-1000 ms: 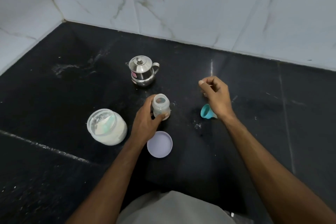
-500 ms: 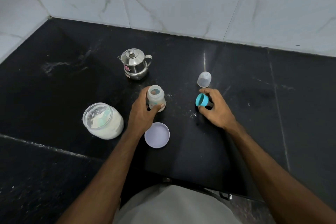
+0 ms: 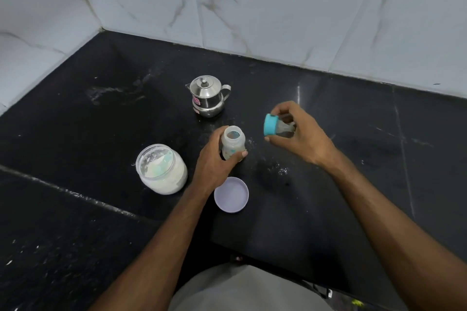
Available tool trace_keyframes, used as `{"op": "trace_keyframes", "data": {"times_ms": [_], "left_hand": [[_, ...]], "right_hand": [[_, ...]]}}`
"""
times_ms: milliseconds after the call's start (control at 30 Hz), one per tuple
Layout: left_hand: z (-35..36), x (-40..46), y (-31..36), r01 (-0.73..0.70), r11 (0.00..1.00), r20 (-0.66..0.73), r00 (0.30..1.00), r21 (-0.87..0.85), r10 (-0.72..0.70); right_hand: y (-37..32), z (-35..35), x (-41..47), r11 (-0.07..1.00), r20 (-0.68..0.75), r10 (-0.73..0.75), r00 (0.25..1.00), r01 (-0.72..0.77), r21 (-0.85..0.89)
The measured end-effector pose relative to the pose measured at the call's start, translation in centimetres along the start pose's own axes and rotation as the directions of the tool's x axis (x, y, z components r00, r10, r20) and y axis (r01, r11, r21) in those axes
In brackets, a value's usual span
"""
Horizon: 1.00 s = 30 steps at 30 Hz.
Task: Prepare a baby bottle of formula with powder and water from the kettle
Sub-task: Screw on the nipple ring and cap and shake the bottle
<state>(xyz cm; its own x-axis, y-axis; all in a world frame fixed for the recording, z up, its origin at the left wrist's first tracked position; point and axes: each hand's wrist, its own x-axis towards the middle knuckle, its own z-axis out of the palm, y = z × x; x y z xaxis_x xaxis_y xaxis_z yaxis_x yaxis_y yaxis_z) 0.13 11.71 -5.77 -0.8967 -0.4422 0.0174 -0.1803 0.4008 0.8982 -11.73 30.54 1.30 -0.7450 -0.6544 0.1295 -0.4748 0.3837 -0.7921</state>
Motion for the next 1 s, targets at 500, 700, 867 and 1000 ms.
{"op": "trace_keyframes", "data": {"times_ms": [500, 700, 867, 1000], "left_hand": [[0.1, 0.6, 1.0, 0.095, 0.995, 0.01, 0.995, -0.016, -0.095], [0.1, 0.4, 0.9, 0.091, 0.995, 0.009, 0.996, -0.035, -0.091], [0.0, 0.6, 1.5, 0.104, 0.994, 0.036, 0.994, -0.011, -0.104], [0.0, 0.4, 1.7, 0.097, 0.995, 0.024, 0.995, -0.002, -0.097]], "right_hand": [[-6.0, 3.1, 8.1, 0.801, 0.619, -0.056, 0.783, 0.405, -0.44], [-5.9, 3.4, 7.7, 0.795, 0.597, -0.052, 0.801, 0.394, -0.461], [-5.7, 3.5, 7.5, 0.771, 0.558, -0.031, 0.83, 0.375, -0.514], [-5.6, 2.7, 7.1, 0.78, 0.579, 0.0, 0.815, 0.362, -0.51]]}}
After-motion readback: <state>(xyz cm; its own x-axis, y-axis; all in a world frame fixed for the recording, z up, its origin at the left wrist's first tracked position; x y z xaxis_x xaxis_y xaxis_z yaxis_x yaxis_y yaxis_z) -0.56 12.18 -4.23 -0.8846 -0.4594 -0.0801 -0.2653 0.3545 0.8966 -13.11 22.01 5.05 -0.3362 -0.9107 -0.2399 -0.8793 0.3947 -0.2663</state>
